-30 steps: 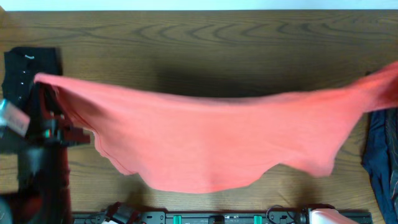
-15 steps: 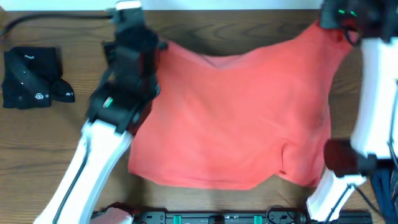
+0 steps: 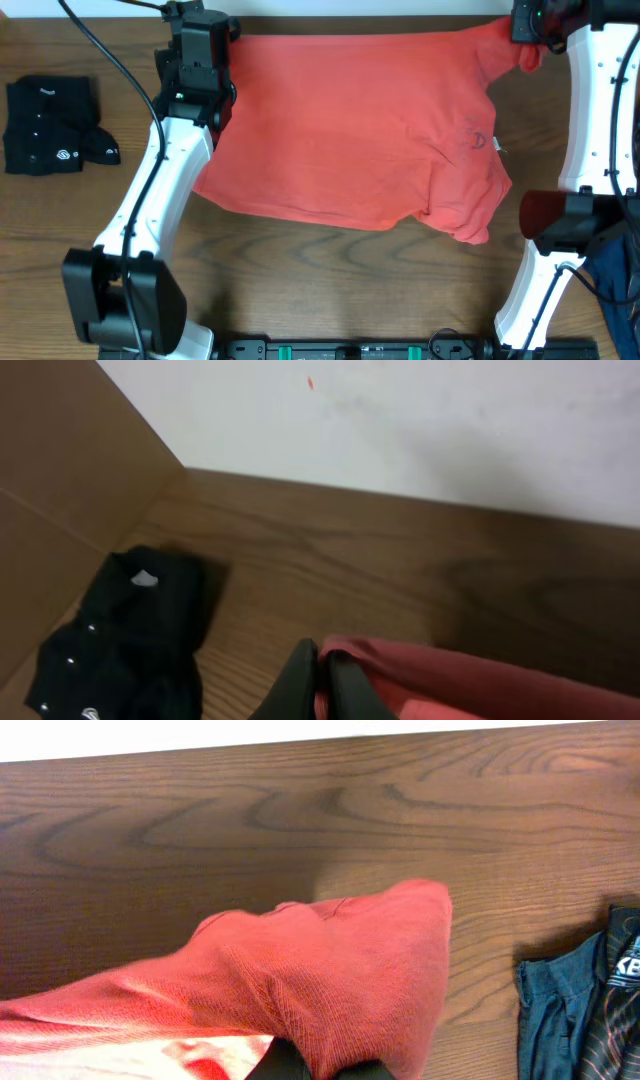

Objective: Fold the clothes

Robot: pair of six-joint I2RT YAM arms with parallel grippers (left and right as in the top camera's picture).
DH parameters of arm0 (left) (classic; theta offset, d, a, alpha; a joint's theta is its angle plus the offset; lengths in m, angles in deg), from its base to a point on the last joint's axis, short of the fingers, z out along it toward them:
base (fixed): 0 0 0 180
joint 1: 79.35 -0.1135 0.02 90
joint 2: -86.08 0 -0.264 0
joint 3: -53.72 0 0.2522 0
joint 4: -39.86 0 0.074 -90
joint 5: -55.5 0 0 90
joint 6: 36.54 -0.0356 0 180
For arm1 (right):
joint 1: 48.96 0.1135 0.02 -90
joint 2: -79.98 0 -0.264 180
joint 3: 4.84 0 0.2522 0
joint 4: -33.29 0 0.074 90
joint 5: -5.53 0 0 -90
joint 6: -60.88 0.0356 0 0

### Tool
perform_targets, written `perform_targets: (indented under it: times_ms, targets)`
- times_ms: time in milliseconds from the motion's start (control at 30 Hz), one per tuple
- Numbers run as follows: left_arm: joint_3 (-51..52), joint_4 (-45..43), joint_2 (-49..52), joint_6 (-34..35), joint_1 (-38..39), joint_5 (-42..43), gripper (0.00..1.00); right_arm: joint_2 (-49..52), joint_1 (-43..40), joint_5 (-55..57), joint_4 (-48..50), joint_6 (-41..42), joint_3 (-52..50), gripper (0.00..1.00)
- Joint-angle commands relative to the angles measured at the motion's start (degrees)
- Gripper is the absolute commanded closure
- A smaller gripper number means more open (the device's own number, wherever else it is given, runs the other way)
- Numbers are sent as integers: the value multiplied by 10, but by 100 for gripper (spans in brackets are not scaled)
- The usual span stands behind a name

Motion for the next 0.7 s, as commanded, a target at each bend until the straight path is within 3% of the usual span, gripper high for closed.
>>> perform_targets:
  times_ms: [0,267,367,667]
  targets:
    - [-3,-2,12,12,-5,-3,94,7,-10,-3,-4,-14,5,99]
    - [-3,2,19,32,-16,44,94,9,14,-14,-30,-10,-26,99]
    - [-3,17,26,62,-26,58,94,9,24,-16,-16,-6,-64,99]
    - [-3,55,90,63,-50,92,94,9,26,-35,63,-7,-210,99]
